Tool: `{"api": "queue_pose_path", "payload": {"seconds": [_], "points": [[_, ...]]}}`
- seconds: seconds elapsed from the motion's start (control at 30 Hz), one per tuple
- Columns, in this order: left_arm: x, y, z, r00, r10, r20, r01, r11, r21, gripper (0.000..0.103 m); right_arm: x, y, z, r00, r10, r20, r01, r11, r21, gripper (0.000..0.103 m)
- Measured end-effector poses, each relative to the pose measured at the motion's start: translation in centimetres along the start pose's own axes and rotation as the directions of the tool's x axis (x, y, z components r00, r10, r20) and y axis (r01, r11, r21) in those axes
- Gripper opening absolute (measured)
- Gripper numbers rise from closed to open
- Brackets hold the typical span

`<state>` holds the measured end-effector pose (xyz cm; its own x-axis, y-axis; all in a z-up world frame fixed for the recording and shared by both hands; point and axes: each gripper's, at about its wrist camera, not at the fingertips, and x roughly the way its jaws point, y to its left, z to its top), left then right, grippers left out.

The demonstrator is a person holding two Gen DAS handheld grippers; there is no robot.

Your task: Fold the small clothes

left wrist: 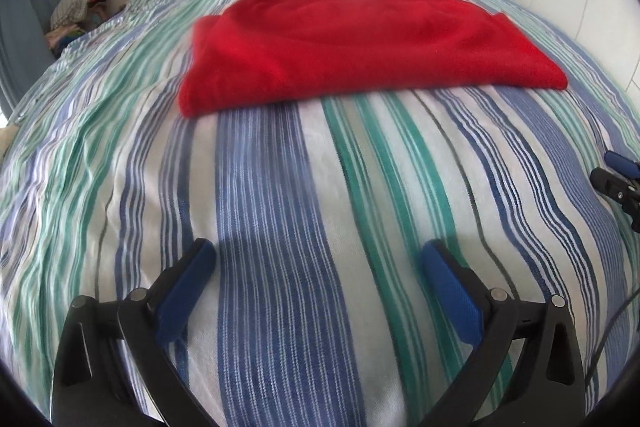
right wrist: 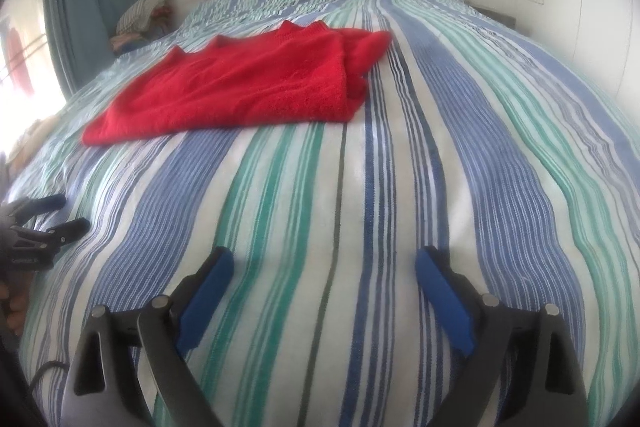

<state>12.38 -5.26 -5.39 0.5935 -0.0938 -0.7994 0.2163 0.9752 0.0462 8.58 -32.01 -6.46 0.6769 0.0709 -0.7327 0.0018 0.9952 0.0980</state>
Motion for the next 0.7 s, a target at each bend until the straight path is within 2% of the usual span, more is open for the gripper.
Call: {"api": "queue_pose_path", "payload": {"seconds": [0.2, 0.47, 0.7], "points": [[-0.07, -0.51, 0.05, 1.0, 0.03, -0.002, -0.03, 0.999, 0.016, 0.103, 0.02, 0.11, 0.02, 1.0, 0.002, 0.002, -0.002, 1.0, 0.0, 0.093], [-0.32, -0.85, -0.71, 0.997, 0.048, 0.052, -0.05, 0.998, 0.027, 0.103, 0.07, 0.08, 0.05, 1.0, 0.006, 0.001, -0.006, 1.0, 0.001, 0.093], [-0.37, -0.6, -0.75, 0.998, 0.037, 0.055, -0.038, 0.999, 0.018, 0.103, 0.06, 0.08, 0.04, 1.0, 0.006, 0.001, -0.006, 1.0, 0.001, 0.094]]}}
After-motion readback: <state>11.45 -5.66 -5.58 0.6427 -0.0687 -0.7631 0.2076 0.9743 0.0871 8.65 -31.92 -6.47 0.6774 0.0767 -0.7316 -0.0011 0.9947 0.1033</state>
